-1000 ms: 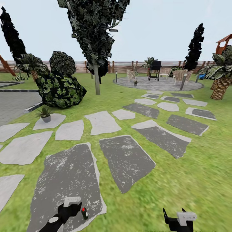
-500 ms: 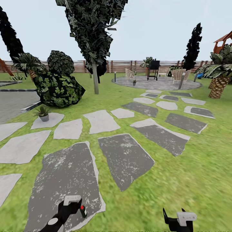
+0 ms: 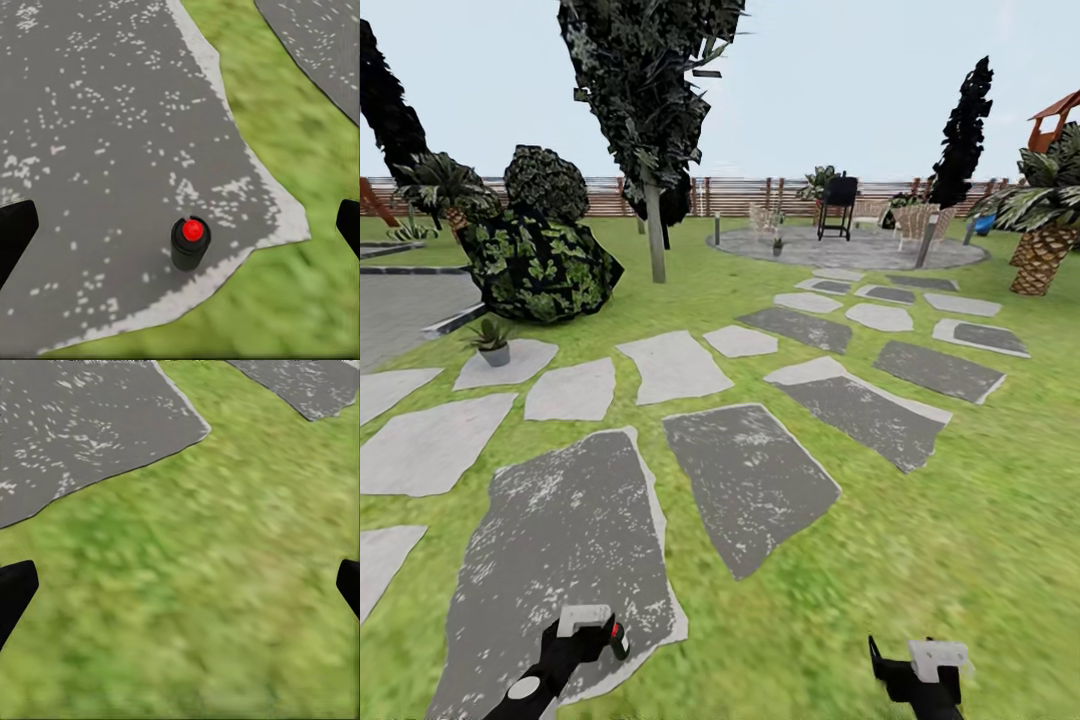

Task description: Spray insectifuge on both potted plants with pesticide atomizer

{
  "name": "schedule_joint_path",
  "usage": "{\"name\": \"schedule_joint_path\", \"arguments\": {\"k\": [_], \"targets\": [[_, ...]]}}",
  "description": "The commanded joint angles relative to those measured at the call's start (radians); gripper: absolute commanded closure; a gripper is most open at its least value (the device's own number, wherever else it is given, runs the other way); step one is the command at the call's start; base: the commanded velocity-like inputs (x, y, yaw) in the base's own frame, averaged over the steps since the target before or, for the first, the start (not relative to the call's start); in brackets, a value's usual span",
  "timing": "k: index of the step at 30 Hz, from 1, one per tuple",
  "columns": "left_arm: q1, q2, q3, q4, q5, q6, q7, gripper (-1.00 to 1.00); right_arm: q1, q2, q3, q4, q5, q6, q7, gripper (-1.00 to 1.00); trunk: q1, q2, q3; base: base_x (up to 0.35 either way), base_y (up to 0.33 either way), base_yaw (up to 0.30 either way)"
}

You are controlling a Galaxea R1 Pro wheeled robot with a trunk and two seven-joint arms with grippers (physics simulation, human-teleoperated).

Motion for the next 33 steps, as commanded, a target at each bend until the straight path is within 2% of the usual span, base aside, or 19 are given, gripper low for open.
{"name": "schedule_joint_path", "arguments": {"k": [1,2,5,8,15,33], "targets": [[-0.001,-0.001,0.008,0.001,-0.006,-0.003,-0.007,-1.0,-0.009,-0.001,0.0,-0.059,0.0,0.063,-0.004,-1.0,0.004,-0.008,-0.006,0.0,0.0,0.0],[-0.001,-0.001,0.008,0.001,-0.006,-0.003,-0.007,-1.0,-0.017,-0.001,0.0,-0.115,-0.001,0.122,-0.004,-1.0,0.008,-0.015,-0.01,0.0,0.0,0.0],[-0.001,0.0,0.007,0.001,-0.006,-0.002,-0.008,-1.0,-0.027,-0.001,-0.001,-0.243,0.0,0.223,-0.005,-1.0,0.019,-0.036,-0.025,0.0,0.0,0.0],[-0.001,0.001,0.007,0.001,-0.006,-0.001,-0.007,-1.0,-0.031,0.002,-0.002,-0.32,0.0,0.269,-0.004,-1.0,0.031,-0.057,-0.039,0.0,0.0,0.0],[0.0,0.001,0.009,0.004,-0.006,-0.007,-0.005,-1.0,-0.032,0.006,0.001,-0.318,0.006,0.28,-0.002,-1.0,0.057,-0.106,-0.069,0.0,0.0,0.0],[0.001,0.002,0.007,0.024,-0.007,-0.017,-0.006,-1.0,-0.032,0.007,0.005,-0.306,0.004,0.281,0.0,-1.0,0.126,-0.232,-0.126,0.0,0.0,0.0]]}}
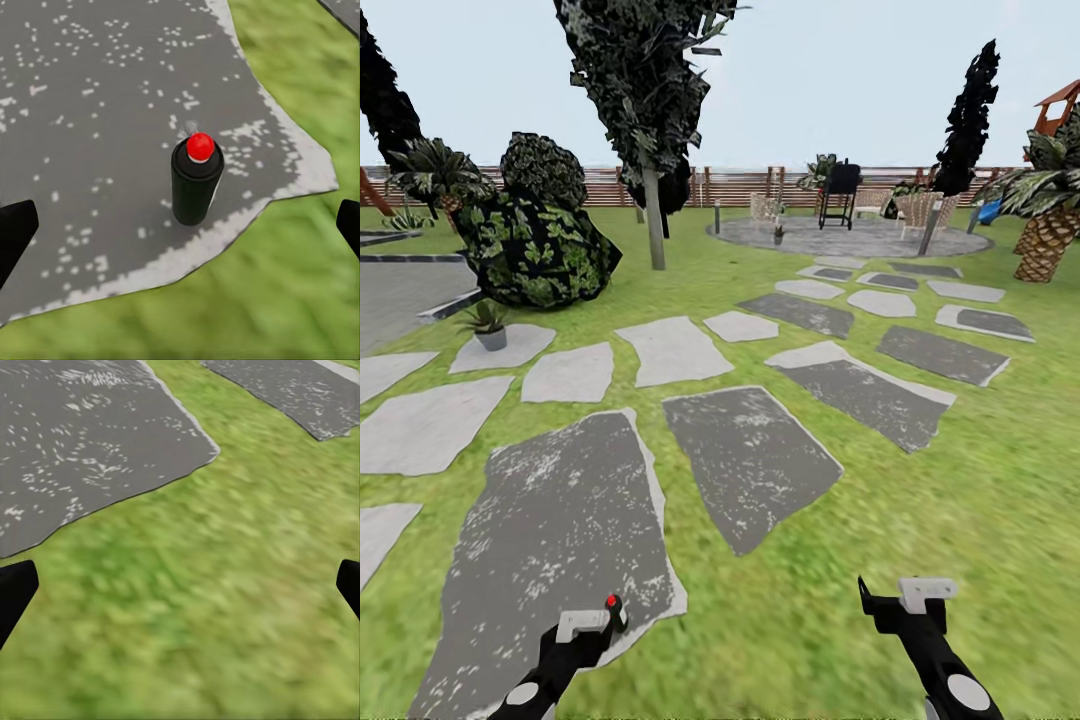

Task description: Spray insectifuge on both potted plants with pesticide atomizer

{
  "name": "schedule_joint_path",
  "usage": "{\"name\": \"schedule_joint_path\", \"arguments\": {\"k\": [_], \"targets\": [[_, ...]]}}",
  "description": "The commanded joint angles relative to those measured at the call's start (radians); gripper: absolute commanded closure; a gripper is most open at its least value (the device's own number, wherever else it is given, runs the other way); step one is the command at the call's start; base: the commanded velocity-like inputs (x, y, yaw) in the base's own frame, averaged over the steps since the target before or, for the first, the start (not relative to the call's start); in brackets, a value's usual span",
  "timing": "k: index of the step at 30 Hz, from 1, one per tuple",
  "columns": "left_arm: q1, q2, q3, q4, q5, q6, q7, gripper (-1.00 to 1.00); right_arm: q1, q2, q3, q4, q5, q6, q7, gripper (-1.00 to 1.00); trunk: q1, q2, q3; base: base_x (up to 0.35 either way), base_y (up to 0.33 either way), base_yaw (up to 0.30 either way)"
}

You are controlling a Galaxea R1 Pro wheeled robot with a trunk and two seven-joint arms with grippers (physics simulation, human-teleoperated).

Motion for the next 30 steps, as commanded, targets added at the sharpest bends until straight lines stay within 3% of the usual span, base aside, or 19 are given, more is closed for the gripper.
{"name": "schedule_joint_path", "arguments": {"k": [1,30], "targets": [[-0.001,0.0,0.009,0.001,-0.006,-0.003,-0.007,-1.0,0.0,0.0,0.001,-0.001,0.0,0.005,-0.004,-1.0,0.004,-0.008,-0.004,0.0,0.0,0.0],[-0.001,-0.002,0.008,0.001,-0.006,-0.005,-0.007,-1.0,0.0,0.0,0.001,0.0,0.001,0.007,-0.004,-1.0,0.017,-0.014,-0.116,0.0,0.0,-0.078]]}}
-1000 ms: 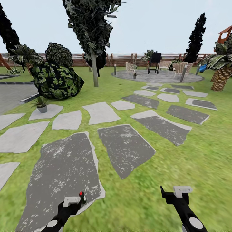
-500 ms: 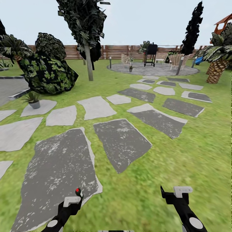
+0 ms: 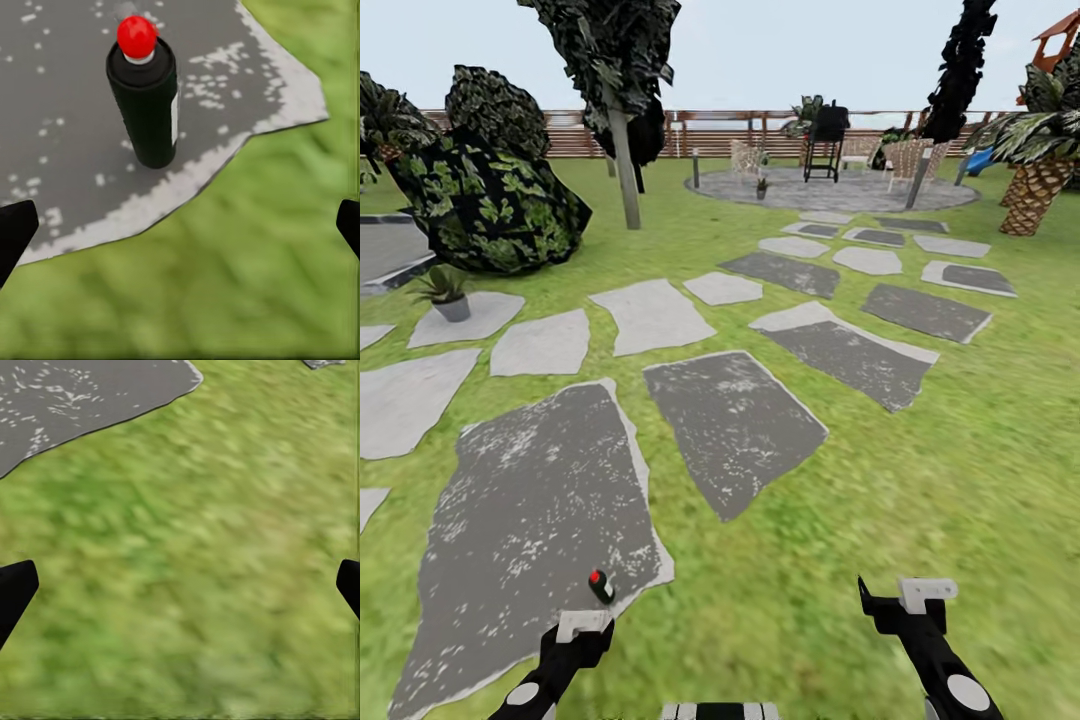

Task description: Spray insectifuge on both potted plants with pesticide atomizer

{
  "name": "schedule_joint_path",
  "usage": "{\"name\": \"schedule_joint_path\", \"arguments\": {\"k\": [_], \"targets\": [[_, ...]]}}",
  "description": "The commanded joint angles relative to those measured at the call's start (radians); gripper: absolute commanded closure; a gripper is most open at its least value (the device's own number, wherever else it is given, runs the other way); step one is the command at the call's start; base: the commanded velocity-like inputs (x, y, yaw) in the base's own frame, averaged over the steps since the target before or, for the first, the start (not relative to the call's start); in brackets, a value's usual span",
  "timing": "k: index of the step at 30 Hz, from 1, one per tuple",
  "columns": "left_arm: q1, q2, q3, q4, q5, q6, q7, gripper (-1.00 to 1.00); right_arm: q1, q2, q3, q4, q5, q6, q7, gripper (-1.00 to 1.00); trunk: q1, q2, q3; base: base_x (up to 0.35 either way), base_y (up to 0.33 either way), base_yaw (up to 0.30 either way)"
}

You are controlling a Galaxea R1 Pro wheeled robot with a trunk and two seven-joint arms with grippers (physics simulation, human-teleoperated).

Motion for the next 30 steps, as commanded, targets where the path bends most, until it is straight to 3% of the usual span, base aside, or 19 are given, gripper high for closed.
{"name": "schedule_joint_path", "arguments": {"k": [1,6,15,23,30], "targets": [[0.0,0.0,0.008,0.001,-0.006,-0.003,-0.007,-1.0,0.0,0.0,0.001,-0.001,0.0,0.006,-0.004,-1.0,0.0,-0.001,-0.005,0.0,0.0,-0.214],[0.0,0.0,0.008,0.0,-0.006,-0.003,-0.007,-1.0,0.0,0.0,0.001,-0.001,0.0,0.006,-0.004,-1.0,0.002,-0.002,-0.024,0.0,0.0,-0.244],[0.0,0.0,0.008,0.0,-0.006,-0.004,-0.006,-1.0,0.0,0.0,0.001,0.0,0.002,0.006,-0.004,-1.0,0.002,-0.002,-0.024,0.012,0.0,-0.056],[0.0,0.001,0.009,0.0,-0.005,-0.005,-0.003,-1.0,0.0,0.0,0.003,0.001,0.002,0.006,-0.004,-1.0,0.002,-0.002,-0.024,0.246,0.0,-0.001],[0.0,0.001,0.009,0.0,-0.005,-0.005,-0.002,-1.0,0.0,0.001,0.004,0.002,0.0,0.006,-0.004,-1.0,0.002,-0.002,-0.024,0.064,0.0,0.0]]}}
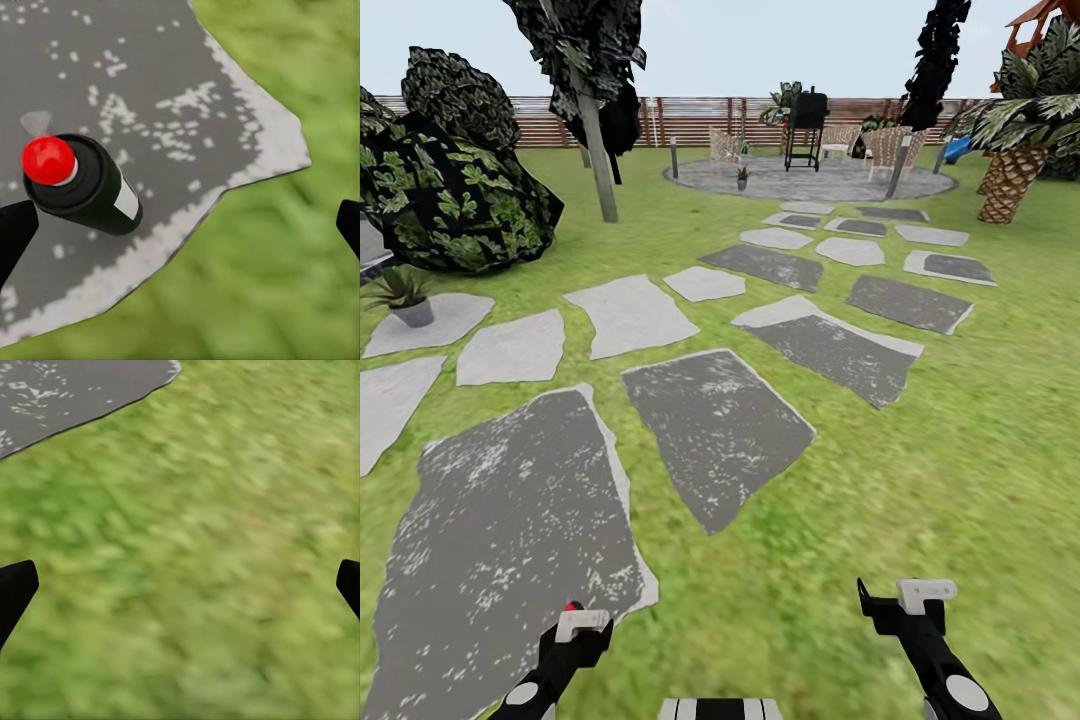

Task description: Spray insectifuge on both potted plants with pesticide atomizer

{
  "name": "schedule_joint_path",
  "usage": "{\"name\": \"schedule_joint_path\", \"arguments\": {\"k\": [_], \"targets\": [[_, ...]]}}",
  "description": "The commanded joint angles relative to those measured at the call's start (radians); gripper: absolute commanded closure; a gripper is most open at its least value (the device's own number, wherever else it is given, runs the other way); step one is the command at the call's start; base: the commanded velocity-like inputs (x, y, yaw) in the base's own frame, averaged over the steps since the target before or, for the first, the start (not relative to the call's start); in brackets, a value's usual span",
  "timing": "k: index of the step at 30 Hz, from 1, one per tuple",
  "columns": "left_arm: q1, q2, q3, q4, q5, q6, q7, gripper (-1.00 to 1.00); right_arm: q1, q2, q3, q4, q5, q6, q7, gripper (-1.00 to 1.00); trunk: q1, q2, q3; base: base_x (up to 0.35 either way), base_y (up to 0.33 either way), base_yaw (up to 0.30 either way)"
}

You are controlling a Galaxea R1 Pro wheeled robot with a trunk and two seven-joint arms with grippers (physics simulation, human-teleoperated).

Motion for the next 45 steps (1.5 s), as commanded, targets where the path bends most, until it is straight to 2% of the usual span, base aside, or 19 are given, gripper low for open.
{"name": "schedule_joint_path", "arguments": {"k": [1,9,27,36,45], "targets": [[-0.001,0.0,0.009,0.001,-0.006,-0.003,-0.007,-1.0,0.0,-0.001,0.001,-0.002,0.0,0.006,-0.004,-1.0,0.0,0.0,-0.001,0.012,0.0,0.0],[-0.001,0.0,0.011,0.001,0.001,-0.004,-0.006,-1.0,0.0,0.0,0.001,-0.002,0.0,0.006,-0.004,-1.0,0.0,0.0,-0.001,0.003,0.0,0.028],[-0.001,0.0,0.017,0.001,0.004,-0.005,0.002,-1.0,0.0,0.0,0.002,-0.002,0.0,0.006,-0.004,-1.0,0.0,0.0,-0.001,0.074,-0.05,0.218],[-0.001,0.0,0.019,0.001,0.005,-0.005,0.003,-1.0,0.0,0.0,0.003,-0.003,0.0,0.006,-0.004,-1.0,0.0,0.0,-0.001,0.015,-0.01,0.031],[-0.001,-0.002,0.019,0.001,0.005,-0.005,0.004,-1.0,0.0,0.0,0.003,-0.003,0.0,0.006,-0.004,-1.0,0.0,0.0,-0.001,0.141,-0.196,0.032]]}}
